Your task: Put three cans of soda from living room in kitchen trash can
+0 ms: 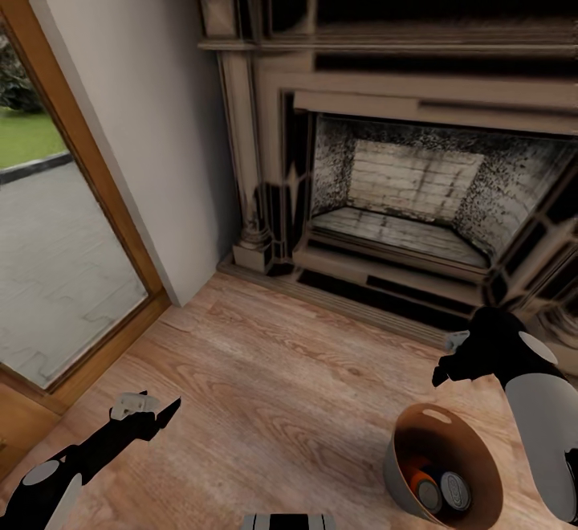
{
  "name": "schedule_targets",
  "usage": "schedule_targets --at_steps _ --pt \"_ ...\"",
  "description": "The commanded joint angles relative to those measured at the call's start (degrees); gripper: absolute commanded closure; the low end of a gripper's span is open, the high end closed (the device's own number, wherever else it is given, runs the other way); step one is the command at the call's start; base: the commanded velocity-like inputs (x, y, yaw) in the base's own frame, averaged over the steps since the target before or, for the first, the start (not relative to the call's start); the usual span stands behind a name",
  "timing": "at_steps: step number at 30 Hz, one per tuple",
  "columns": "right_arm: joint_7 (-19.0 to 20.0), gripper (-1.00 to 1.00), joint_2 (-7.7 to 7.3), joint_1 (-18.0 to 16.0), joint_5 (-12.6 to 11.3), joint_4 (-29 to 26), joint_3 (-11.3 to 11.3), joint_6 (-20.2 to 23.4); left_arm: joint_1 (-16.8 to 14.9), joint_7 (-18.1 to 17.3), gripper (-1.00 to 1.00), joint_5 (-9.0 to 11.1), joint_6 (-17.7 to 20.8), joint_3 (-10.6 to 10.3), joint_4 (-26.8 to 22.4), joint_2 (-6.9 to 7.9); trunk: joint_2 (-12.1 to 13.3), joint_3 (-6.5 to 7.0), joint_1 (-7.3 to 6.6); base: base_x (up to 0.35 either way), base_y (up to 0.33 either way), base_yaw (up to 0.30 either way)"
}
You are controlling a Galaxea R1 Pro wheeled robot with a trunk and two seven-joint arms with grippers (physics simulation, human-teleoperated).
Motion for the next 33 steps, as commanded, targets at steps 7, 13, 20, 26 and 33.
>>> schedule_targets --at_steps 7,13,20,26,33 --pt "-0.1 -1.0 0.1 0.0 0.0 -0.1 -1.6 0.0 0.0 0.0 -1.0 0.0 0.1 0.0 0.0 0.01 0.1 1.56 -0.18 0.0 0.0 0.0" --pt "-0.1 -1.0 0.16 0.1 0.0 -0.1 -1.7 0.0 0.0 0.0 -1.0 0.0 0.2 -0.1 0.0 0.01 0.2 2.89 -0.33 0.0 0.0 0.0" --pt "-0.1 -1.0 0.17 0.1 0.0 0.0 -1.8 0.0 0.0 0.1 -1.0 0.0 0.5 -0.1 0.1 0.0 0.3 4.44 -0.51 0.0 0.0 0.0" --pt "-0.1 -1.0 0.19 0.6 0.0 0.0 -1.8 0.0 0.0 0.1 -1.0 0.0 0.6 -0.1 0.9 -0.01 0.4 5.77 -0.67 0.0 0.0 0.0" --pt "-0.4 -1.0 0.57 1.1 0.0 -0.1 -2.3 0.0 0.0 0.1 -1.0 0.0 0.6 0.0 1.1 -0.01 0.4 7.32 -0.85 0.0 0.0 0.0"
